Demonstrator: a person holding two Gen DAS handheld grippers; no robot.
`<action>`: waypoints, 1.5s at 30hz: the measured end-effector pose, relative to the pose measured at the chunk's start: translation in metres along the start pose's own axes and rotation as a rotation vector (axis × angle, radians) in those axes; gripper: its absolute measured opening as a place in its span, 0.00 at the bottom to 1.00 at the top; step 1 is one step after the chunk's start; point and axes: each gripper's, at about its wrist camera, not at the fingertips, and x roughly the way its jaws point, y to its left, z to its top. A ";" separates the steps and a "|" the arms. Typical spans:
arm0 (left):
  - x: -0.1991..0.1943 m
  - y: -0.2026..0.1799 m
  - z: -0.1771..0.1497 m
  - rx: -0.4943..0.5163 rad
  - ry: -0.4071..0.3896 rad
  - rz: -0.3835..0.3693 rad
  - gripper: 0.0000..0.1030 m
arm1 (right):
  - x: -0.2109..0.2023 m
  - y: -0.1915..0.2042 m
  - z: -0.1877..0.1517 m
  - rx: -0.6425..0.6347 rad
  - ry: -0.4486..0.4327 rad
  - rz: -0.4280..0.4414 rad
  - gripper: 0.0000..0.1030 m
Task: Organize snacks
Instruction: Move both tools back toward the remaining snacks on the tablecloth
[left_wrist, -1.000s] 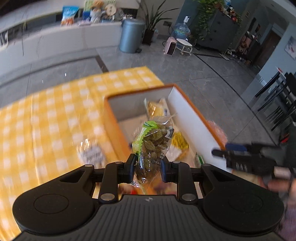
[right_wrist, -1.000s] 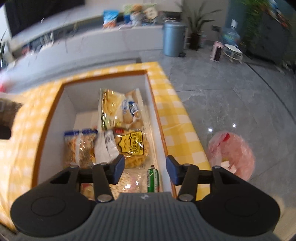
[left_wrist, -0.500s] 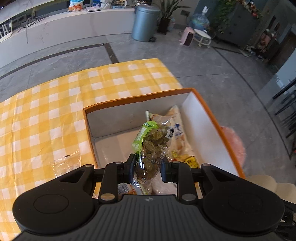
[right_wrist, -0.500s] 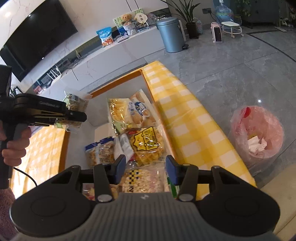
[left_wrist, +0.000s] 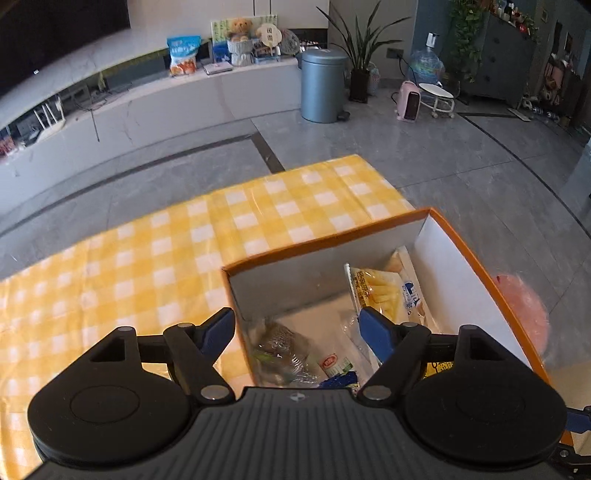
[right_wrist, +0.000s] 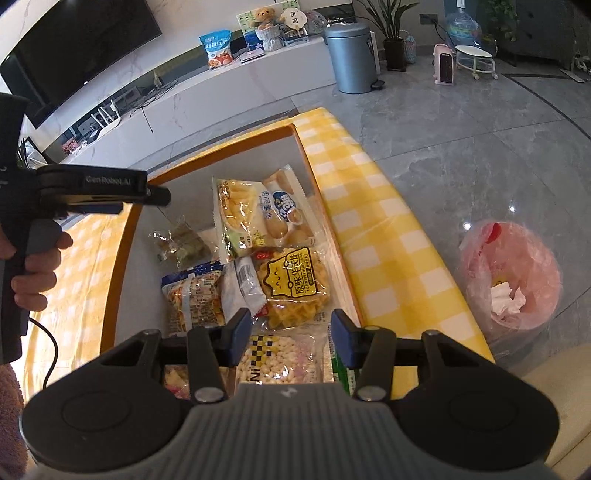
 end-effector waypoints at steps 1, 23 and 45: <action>-0.003 0.001 0.001 -0.003 0.004 -0.006 0.87 | -0.001 0.000 -0.001 0.001 0.000 -0.001 0.47; -0.113 0.034 -0.026 0.003 -0.101 -0.025 0.87 | -0.059 0.051 -0.009 -0.043 -0.080 0.017 0.47; -0.093 0.152 -0.107 -0.128 -0.005 -0.034 0.87 | -0.051 0.206 -0.033 -0.387 -0.056 0.017 0.53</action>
